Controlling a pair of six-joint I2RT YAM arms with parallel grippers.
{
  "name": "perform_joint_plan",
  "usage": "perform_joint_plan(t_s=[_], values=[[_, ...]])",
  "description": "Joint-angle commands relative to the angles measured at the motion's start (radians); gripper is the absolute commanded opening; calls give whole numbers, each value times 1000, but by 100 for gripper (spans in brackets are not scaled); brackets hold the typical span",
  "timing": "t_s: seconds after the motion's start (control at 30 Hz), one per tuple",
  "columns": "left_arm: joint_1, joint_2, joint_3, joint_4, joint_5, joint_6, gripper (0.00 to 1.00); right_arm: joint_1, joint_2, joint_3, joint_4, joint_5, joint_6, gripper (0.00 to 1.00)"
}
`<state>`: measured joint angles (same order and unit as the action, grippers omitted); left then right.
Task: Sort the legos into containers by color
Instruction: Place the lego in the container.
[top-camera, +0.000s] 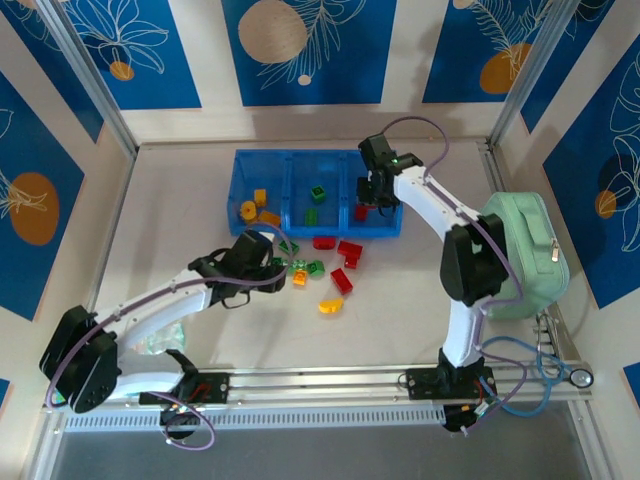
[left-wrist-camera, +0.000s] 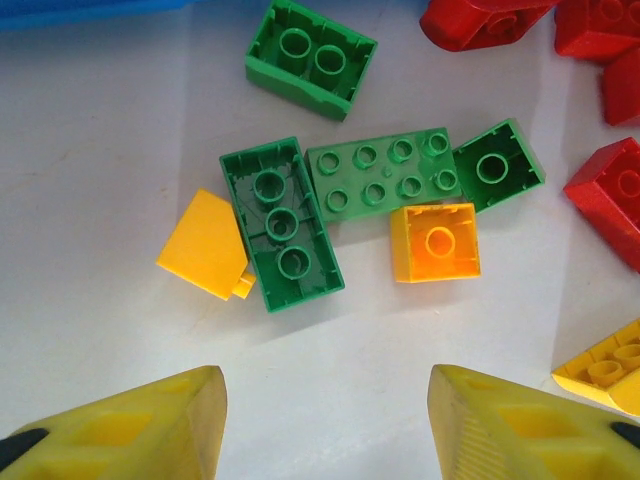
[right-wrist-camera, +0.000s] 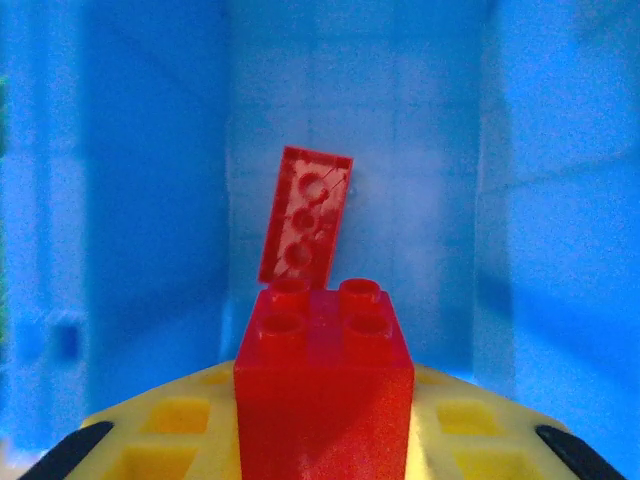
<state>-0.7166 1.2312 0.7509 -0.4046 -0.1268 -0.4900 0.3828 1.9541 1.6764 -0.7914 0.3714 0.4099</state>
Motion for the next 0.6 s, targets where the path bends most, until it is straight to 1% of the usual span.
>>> perform_joint_plan(t_s=[0.0,0.27,0.57], values=[[-14,-42,-26,-17,-34,-31,56,-18,62,99,-88,14,-39,27],[-16,-58,-32,-32,-37,-33,56,-25,171,197,-121,23,-50,27],[-23,-39,-20,-25,-33,-31,56,-26,188,207,-134,18,-39,31]])
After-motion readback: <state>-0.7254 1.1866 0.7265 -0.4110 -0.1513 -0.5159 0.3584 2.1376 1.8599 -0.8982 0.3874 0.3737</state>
